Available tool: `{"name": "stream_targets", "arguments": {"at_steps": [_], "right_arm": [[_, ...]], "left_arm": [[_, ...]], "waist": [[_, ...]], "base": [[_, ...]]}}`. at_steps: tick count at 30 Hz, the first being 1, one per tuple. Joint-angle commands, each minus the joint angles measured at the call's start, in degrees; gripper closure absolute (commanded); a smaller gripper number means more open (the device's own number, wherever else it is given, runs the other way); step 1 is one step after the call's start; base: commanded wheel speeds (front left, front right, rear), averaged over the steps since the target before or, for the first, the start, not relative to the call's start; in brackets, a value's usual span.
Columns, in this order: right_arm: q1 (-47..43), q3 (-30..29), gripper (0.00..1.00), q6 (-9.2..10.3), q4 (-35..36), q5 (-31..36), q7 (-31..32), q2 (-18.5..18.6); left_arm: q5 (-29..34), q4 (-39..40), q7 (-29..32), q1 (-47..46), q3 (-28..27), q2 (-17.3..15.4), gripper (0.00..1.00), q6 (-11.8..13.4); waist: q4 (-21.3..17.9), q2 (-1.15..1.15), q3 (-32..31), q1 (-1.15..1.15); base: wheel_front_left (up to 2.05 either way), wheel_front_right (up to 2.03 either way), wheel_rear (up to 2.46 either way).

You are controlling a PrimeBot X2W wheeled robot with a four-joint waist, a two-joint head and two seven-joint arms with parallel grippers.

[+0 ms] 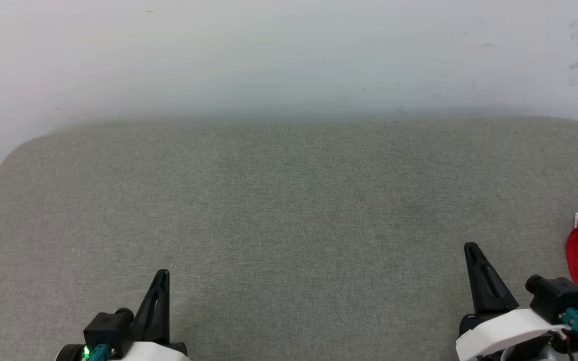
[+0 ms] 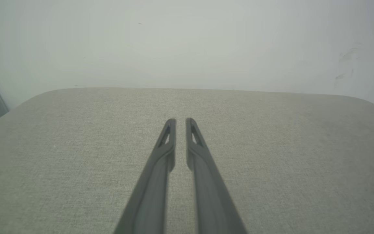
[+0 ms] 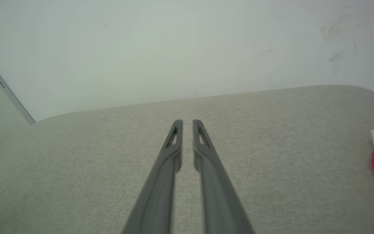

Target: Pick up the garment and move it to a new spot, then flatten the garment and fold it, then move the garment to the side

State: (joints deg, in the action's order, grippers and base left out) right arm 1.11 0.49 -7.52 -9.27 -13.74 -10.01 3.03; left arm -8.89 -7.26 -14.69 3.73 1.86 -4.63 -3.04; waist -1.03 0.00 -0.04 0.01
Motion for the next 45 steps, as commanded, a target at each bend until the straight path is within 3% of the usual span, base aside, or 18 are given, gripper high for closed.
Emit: {"name": "stream_targets", "arguments": {"at_steps": [1,21,45], "right_arm": [[0.44,-0.11,1.00,0.00,0.43,-1.55,0.26,0.00],[1.83,-1.74,1.00,0.01,-0.83,-21.72,4.35,0.14],[3.13,-3.35,1.00,0.02,-2.07,-40.38,8.21,0.18]], "left_arm": [[-1.61,0.23,0.53,-0.56,-0.32,0.02,1.00,-0.10],[-22.83,-1.45,5.88,-3.06,-2.40,0.47,1.00,-1.25],[-42.59,-3.13,10.88,-5.49,-4.38,0.83,1.00,-2.34]], "waist": [[0.01,0.00,0.00,0.00],[0.18,0.00,0.04,0.00],[0.37,0.00,0.08,0.00]], "base": [[0.00,0.00,0.00],[0.00,0.00,0.00],[0.00,0.00,0.00]]}}
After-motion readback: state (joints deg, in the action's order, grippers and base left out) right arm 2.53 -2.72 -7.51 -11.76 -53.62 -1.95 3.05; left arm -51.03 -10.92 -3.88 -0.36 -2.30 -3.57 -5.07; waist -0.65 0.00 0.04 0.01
